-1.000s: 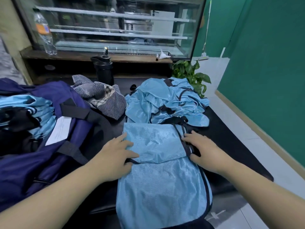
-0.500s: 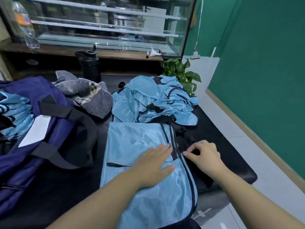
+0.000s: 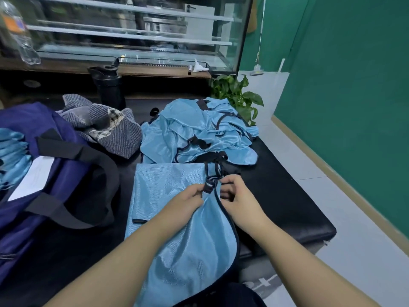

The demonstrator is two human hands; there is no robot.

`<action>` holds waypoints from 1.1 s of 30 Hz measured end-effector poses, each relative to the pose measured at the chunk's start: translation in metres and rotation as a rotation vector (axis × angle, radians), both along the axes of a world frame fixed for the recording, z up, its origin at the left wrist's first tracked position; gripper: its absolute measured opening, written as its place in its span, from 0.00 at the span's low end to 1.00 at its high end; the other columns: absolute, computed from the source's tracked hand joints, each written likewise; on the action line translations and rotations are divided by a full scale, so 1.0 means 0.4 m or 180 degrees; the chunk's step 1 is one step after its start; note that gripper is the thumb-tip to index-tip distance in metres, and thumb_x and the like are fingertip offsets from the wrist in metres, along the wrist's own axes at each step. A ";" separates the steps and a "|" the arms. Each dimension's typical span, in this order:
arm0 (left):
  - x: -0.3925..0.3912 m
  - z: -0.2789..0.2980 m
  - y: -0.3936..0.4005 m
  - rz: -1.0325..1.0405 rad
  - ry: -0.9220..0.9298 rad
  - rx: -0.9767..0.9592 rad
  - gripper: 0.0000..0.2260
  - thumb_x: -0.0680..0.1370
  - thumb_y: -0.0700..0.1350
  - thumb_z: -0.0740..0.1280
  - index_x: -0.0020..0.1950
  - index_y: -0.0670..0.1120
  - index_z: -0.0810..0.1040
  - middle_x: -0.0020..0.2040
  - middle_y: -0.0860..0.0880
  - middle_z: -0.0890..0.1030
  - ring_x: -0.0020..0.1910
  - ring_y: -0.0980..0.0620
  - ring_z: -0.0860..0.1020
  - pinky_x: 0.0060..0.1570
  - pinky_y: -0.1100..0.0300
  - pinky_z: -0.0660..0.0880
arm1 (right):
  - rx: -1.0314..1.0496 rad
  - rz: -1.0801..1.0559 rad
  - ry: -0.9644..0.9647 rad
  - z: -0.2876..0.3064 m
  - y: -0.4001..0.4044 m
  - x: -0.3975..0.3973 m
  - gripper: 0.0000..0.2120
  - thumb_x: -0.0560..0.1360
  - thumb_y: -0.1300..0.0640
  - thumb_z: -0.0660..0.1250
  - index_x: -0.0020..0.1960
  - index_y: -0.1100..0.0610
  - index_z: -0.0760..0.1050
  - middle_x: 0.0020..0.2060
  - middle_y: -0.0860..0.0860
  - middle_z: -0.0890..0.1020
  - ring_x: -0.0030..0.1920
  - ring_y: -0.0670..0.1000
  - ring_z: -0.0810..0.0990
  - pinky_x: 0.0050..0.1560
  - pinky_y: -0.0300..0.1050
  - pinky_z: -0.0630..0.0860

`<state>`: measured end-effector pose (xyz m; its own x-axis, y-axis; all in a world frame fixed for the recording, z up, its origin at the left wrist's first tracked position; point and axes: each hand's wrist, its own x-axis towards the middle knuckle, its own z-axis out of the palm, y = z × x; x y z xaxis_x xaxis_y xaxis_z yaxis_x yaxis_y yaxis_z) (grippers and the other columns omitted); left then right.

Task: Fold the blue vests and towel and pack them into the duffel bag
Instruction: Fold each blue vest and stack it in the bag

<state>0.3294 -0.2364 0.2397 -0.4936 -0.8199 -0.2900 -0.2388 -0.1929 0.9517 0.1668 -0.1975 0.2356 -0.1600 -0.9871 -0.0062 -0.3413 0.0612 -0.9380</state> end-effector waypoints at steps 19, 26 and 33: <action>-0.002 -0.008 -0.002 -0.0164 -0.0253 -0.0286 0.18 0.79 0.37 0.57 0.58 0.59 0.77 0.50 0.61 0.81 0.47 0.68 0.77 0.45 0.71 0.71 | 0.0344 -0.0125 0.1243 -0.012 0.001 -0.044 0.26 0.73 0.53 0.70 0.65 0.51 0.59 0.44 0.45 0.79 0.45 0.45 0.78 0.44 0.35 0.72; -0.004 -0.004 0.001 -0.0125 -0.0155 -0.0344 0.18 0.79 0.37 0.57 0.56 0.59 0.76 0.56 0.58 0.80 0.36 0.68 0.76 0.42 0.73 0.70 | -0.0089 -0.0402 0.1661 -0.015 0.002 -0.008 0.14 0.77 0.60 0.62 0.58 0.53 0.61 0.41 0.47 0.77 0.42 0.51 0.77 0.44 0.49 0.75; 0.010 -0.014 -0.002 -0.0432 -0.0363 -0.0646 0.20 0.80 0.40 0.57 0.66 0.60 0.72 0.67 0.64 0.70 0.62 0.67 0.69 0.55 0.71 0.65 | 0.0025 -0.0862 0.2168 -0.009 0.031 -0.114 0.10 0.74 0.65 0.59 0.54 0.55 0.67 0.45 0.51 0.75 0.44 0.55 0.74 0.43 0.49 0.69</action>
<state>0.3333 -0.2370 0.2342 -0.5765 -0.7955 -0.1865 -0.3575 0.0403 0.9330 0.1212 -0.1851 0.2322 -0.3694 -0.9127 0.1747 -0.8205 0.2321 -0.5224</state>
